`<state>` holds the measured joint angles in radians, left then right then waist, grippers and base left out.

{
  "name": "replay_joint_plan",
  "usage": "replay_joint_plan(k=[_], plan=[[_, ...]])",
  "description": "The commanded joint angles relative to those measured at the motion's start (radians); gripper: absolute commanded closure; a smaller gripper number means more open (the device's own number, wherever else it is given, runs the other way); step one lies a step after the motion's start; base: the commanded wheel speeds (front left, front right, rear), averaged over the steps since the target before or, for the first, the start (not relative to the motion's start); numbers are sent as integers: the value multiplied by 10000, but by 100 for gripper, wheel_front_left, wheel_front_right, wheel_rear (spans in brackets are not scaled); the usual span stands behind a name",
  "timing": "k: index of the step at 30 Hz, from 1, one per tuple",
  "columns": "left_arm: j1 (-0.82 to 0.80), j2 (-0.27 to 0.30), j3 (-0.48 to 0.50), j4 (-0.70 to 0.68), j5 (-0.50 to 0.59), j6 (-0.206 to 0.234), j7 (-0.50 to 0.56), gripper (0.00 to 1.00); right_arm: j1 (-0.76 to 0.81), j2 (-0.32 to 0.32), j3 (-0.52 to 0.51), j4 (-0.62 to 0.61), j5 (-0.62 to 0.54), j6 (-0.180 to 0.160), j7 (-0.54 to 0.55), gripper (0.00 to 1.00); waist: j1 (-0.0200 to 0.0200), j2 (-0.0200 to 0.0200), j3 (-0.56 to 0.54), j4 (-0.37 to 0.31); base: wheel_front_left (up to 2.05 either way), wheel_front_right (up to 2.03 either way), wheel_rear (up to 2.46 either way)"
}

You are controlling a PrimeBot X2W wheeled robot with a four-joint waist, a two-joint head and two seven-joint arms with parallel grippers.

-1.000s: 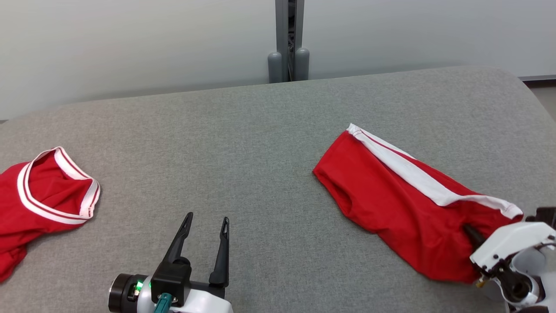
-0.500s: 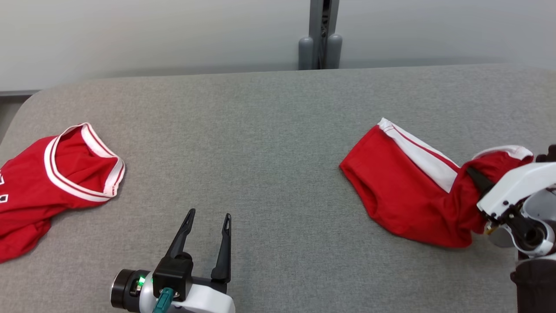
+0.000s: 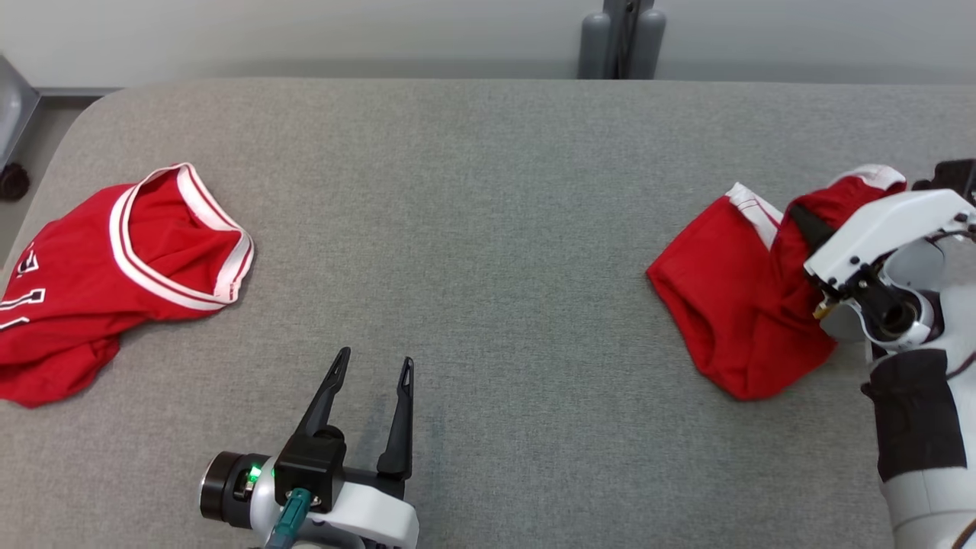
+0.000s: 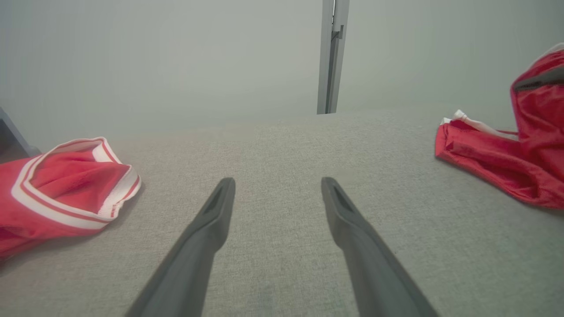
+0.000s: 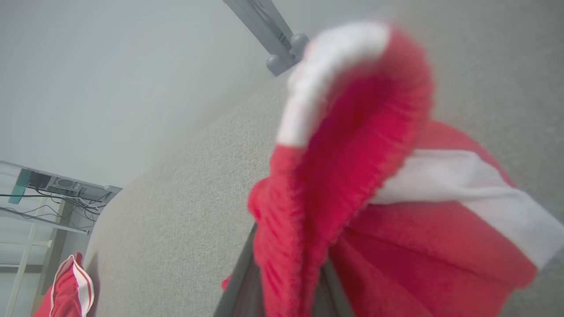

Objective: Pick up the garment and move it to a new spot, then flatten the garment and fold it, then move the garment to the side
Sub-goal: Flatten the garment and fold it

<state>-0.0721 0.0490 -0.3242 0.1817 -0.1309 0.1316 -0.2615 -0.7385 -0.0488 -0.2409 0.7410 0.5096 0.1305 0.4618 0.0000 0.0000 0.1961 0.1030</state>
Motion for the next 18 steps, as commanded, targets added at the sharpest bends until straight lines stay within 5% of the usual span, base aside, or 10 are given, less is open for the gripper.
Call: replay_joint_plan(k=[1,18], plan=[[-194,33,10,9,41,-33,-37,0,-162,-41,52,118,71,3,-122,100,0,0,121,121,0,0,0],[-452,33,-148,14,-106,15,-38,0,-2049,-41,1690,4062,906,3,-2107,100,0,0,607,551,0,0,0]])
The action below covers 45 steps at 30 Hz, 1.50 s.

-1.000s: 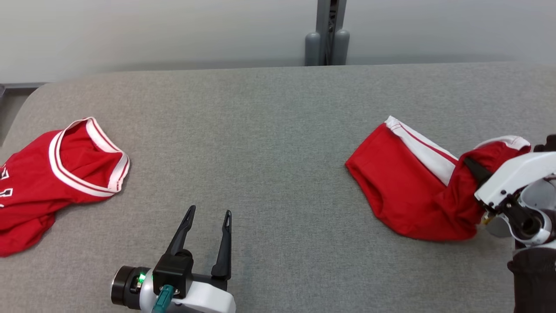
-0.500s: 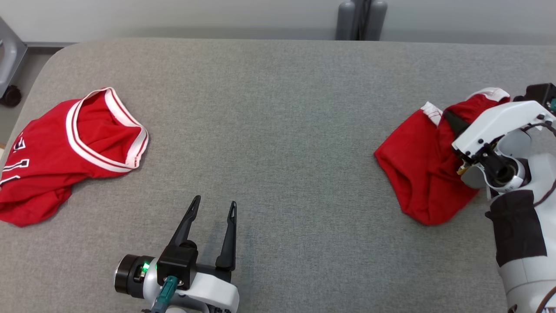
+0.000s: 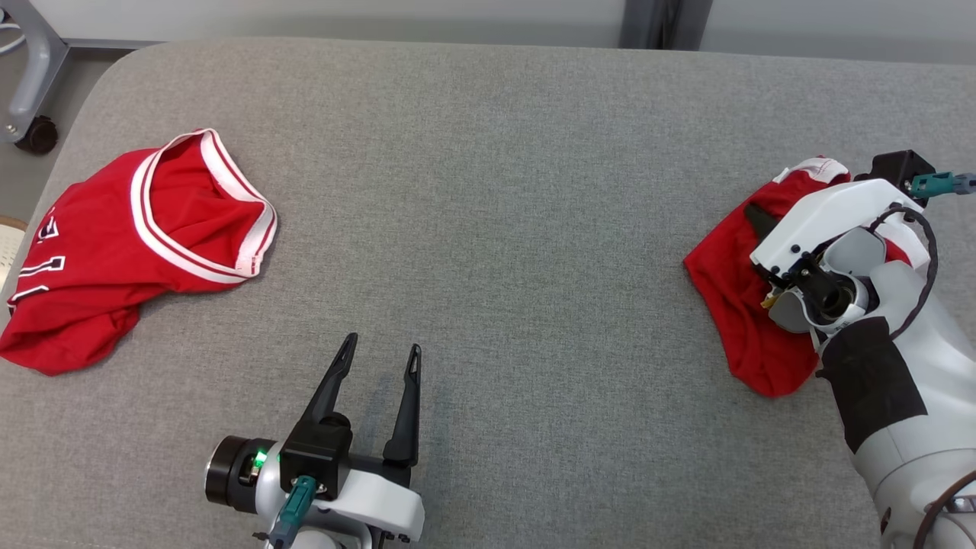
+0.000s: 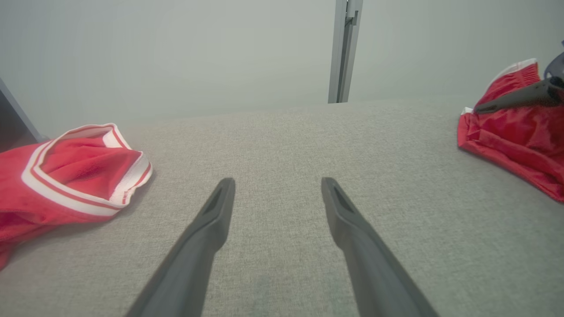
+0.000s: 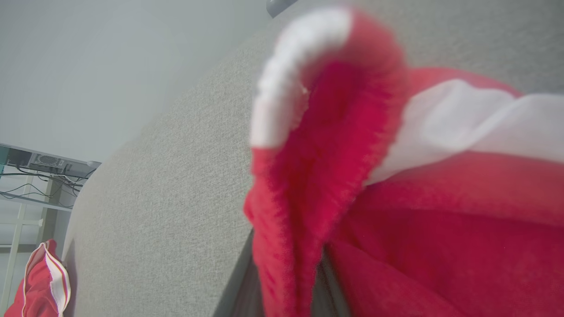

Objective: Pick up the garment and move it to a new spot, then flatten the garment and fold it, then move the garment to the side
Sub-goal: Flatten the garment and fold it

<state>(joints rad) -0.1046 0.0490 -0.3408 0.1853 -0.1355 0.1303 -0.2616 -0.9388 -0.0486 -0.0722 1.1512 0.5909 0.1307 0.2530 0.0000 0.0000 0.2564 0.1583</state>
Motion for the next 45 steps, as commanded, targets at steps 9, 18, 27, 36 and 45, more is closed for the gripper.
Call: replay_joint_plan(k=[9,18,27,36,45], plan=[[-248,34,23,5,-58,22,-34,0,-621,-43,322,971,95,2,-716,0,0,0,103,-59,0,0,0],[-44,34,127,138,-22,-1,-36,0,-599,-43,890,1185,274,2,-1015,0,0,0,-361,-230,0,0,0],[312,34,242,173,63,-30,-36,0,-289,-44,1702,745,679,2,-1142,0,0,0,-1076,-534,0,0,0],[693,34,482,-100,200,-18,-36,0,243,-119,2299,-759,598,2,-1979,0,0,0,-1638,-957,0,0,0],[871,36,837,-902,278,44,-36,0,2677,-1022,2829,-3734,162,2,-3587,0,0,0,-2012,-1232,0,0,0]])
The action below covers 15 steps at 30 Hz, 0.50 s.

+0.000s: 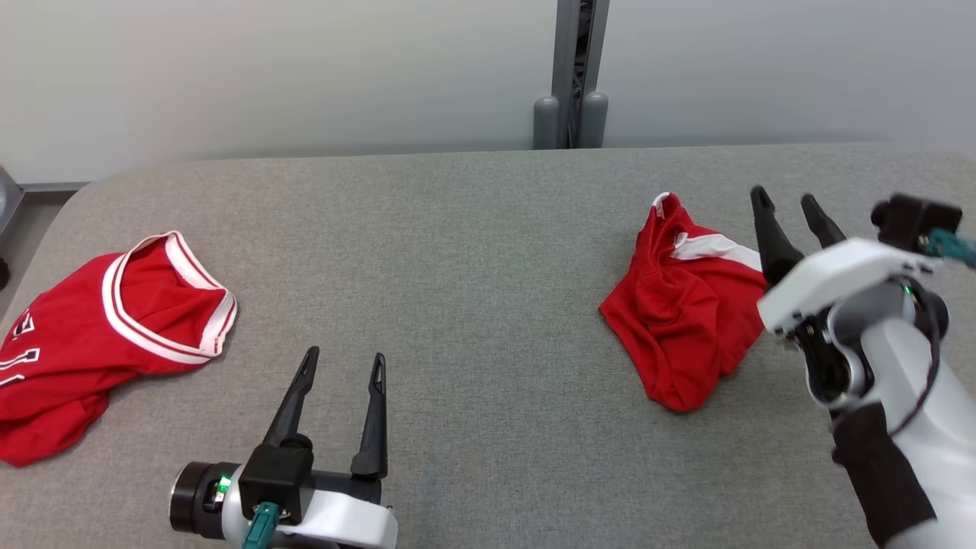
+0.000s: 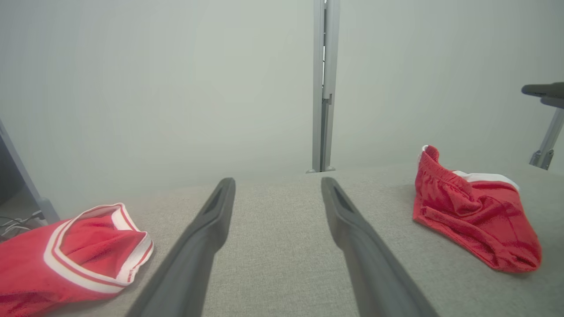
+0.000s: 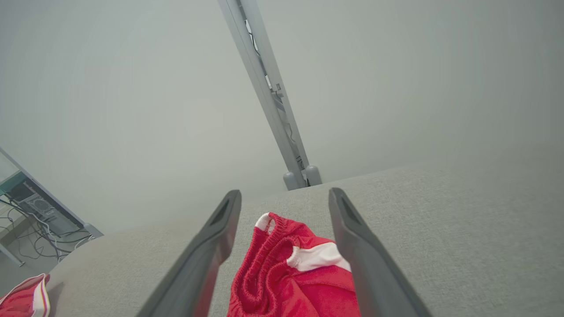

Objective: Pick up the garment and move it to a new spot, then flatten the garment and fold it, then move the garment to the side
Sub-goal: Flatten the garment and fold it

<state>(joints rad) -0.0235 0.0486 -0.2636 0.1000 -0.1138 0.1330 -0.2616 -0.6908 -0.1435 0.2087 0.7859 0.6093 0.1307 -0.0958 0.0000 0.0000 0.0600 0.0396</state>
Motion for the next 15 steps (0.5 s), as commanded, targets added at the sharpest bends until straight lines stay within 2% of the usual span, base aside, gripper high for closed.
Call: replay_joint_plan(k=[1,6,15], plan=[[99,37,93,-134,82,25,-34,0,556,-191,1,-425,-54,2,-259,0,0,0,-83,-78,0,0,0],[229,37,276,-351,84,18,-36,0,2307,-647,-309,-1887,-432,2,-1025,0,0,0,-212,-241,0,0,0],[320,37,412,-384,90,-108,-34,0,4161,-348,-1236,-3332,-1360,2,-1444,0,0,0,-202,-384,0,0,0]])
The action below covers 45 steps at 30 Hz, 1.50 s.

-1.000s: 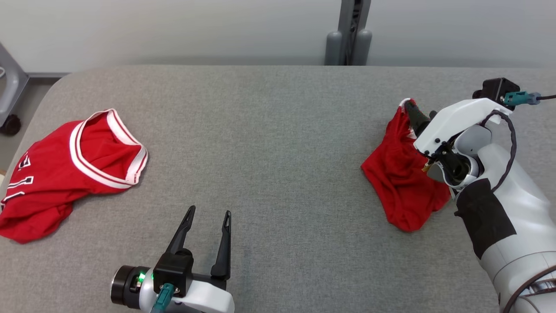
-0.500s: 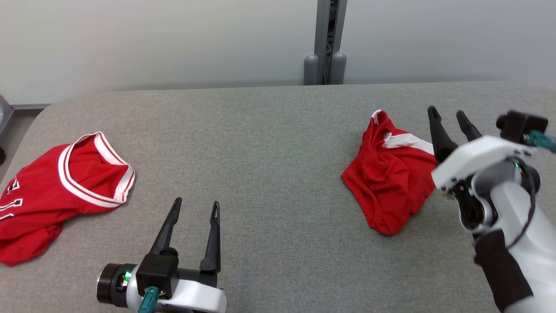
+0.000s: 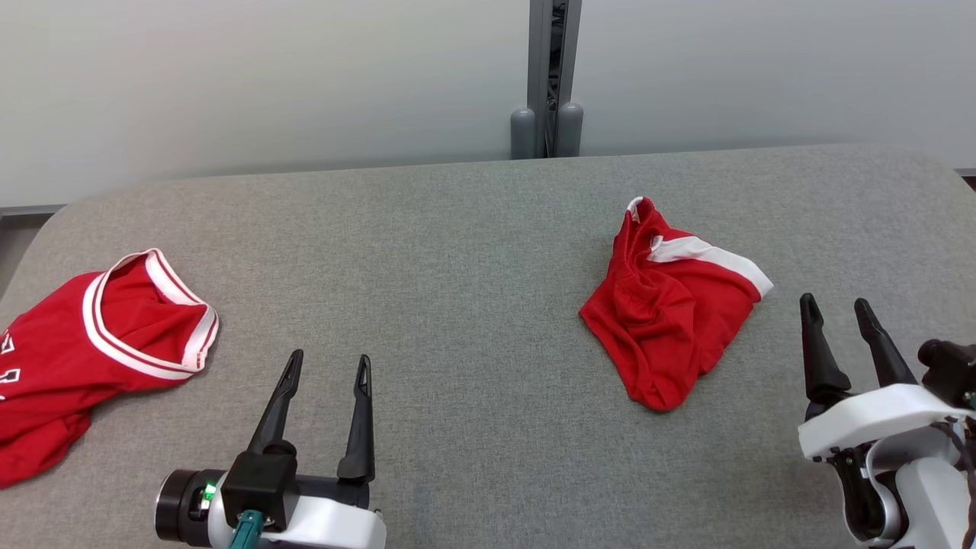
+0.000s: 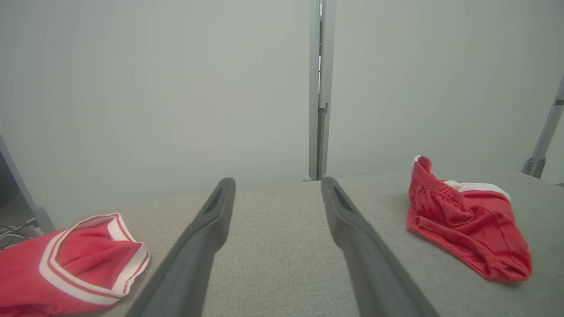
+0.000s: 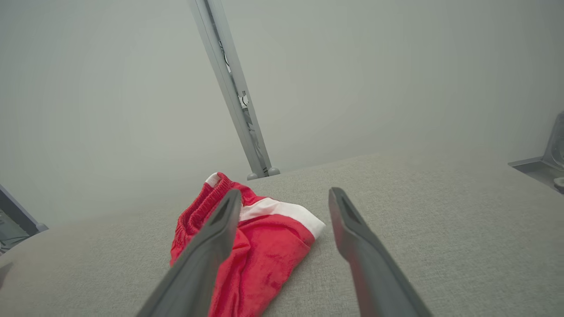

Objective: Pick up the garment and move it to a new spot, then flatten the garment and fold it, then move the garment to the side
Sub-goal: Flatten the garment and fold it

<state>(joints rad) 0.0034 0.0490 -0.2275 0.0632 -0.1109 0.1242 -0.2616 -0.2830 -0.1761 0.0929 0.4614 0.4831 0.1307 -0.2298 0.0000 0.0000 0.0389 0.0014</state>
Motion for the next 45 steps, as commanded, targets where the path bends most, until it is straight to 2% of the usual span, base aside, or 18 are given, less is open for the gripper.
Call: replay_joint_plan(k=[1,7,10,17,22,23,24,34,45], plan=[[42,35,73,-12,42,-27,-34,0,185,38,-175,-201,-305,2,-131,0,0,0,23,1,0,0,0],[32,35,126,-108,-125,-34,-34,0,822,357,-741,-587,-1876,2,-308,0,0,0,70,96,0,0,0],[60,33,98,-124,-124,-43,-34,0,1027,491,-911,-686,-2313,2,-321,0,0,0,76,134,0,0,0],[-1,33,51,-58,-75,-80,-34,0,1097,841,-1407,-883,-2885,2,-366,0,0,0,185,175,0,0,0],[-141,33,-25,35,-108,-126,-34,0,585,745,-1378,-776,-3163,2,-45,0,0,0,362,208,0,0,0],[-167,35,-44,47,-116,-130,-34,0,437,686,-1360,-728,-3201,2,8,71,0,0,402,224,0,0,0],[-199,35,-61,52,-124,-132,-36,0,272,651,-1361,-679,-3207,2,53,100,0,0,448,242,0,0,0],[-580,35,-233,117,-149,-168,-34,0,-1655,74,-397,975,-3149,2,718,100,0,0,1093,634,0,0,0],[-976,32,-414,100,-206,-118,-34,0,-3612,28,1117,3500,-2392,0,1392,100,0,0,1900,1147,0,0,0]])
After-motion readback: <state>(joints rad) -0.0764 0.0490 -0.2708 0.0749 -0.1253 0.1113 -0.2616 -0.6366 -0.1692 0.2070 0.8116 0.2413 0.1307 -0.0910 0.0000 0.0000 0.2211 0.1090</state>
